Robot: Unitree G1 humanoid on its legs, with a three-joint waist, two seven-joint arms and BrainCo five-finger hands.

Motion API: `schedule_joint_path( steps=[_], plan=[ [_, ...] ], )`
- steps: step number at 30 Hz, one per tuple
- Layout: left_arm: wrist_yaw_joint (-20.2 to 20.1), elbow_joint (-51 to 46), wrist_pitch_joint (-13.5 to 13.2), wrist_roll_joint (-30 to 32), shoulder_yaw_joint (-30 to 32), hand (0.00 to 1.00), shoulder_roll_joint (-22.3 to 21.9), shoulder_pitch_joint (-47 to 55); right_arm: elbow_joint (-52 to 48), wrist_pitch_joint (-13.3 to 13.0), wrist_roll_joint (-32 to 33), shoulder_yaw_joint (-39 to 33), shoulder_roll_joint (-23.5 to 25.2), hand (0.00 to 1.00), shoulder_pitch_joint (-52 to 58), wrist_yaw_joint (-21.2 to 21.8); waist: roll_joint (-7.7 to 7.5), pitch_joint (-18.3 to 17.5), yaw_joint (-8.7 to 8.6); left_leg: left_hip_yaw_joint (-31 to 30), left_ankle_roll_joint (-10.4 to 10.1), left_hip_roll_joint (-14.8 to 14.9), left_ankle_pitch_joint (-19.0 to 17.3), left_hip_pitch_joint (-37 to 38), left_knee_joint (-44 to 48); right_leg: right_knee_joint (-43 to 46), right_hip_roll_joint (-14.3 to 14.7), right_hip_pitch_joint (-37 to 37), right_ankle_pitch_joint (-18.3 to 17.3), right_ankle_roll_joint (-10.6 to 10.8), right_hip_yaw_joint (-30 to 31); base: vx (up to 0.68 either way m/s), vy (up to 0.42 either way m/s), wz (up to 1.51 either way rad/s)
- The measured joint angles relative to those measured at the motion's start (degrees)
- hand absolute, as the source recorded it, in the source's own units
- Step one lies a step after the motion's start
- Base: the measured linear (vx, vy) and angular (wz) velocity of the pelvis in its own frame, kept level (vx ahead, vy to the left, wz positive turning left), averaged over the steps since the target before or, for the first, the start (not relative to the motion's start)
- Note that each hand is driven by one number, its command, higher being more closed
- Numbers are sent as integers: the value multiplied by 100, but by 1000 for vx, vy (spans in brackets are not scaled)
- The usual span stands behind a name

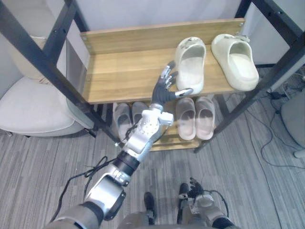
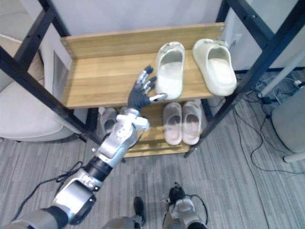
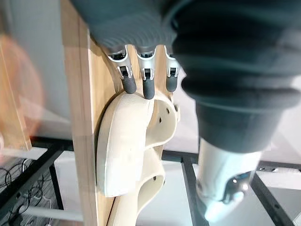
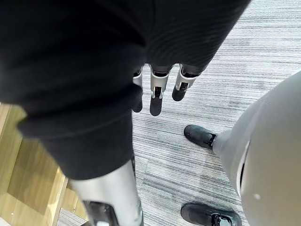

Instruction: Organize the slippers on the shoe rack

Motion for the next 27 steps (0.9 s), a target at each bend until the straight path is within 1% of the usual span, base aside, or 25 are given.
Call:
schedule_joint_path(
  steps=[4,6,9,11,16,21,23,27],
  plan=[
    [5,184,-1,-2,-26,0,-43,-228,0,6,3,-197,-6,0,-13,-15,-55,34,-7,92,-22,16,-16,-9,-2,0,23,-53,4,-5,91,44,2,-11],
    [20,290,2,-2,-87,0,-96,-359,19,12,4,-196,-10,0,26,-33,-59,36,-33,116,-21,20,-18,-29,-2,6,22,-88,7,-9,153,56,2,-9],
    [52,435,22,-4,-231,0,-225,-523,22,14,6,-198,-10,0,46,-36,-59,37,-79,141,-16,24,-22,-33,1,34,24,-104,6,-7,179,45,3,-5],
    [167,466,-10,-4,-218,0,-365,-539,22,12,11,-197,7,0,73,-38,-59,36,-81,181,-5,23,-32,-54,4,42,24,-142,6,-7,218,50,6,-7],
    [249,524,-7,-5,-215,0,-365,-654,10,11,11,-201,17,0,103,-39,-58,36,-69,238,-1,2,-34,-115,27,43,8,-211,27,11,271,25,6,-3],
    [243,603,-5,-4,-155,0,-358,-659,-66,11,11,-260,23,0,171,-37,-56,35,-66,287,26,-9,-66,-104,109,39,-3,-177,45,20,296,24,6,-4],
    [237,619,29,-5,-124,0,-334,-659,-120,8,11,-411,43,0,167,-38,-56,35,-62,285,26,-7,-65,-88,115,31,2,-160,56,5,281,0,0,0],
    [167,621,133,-4,-125,0,-216,-619,-120,11,12,-423,24,0,110,-36,-54,34,-43,265,10,12,-76,17,113,2,16,-50,43,-25,213,4,-7,0]
  ],
)
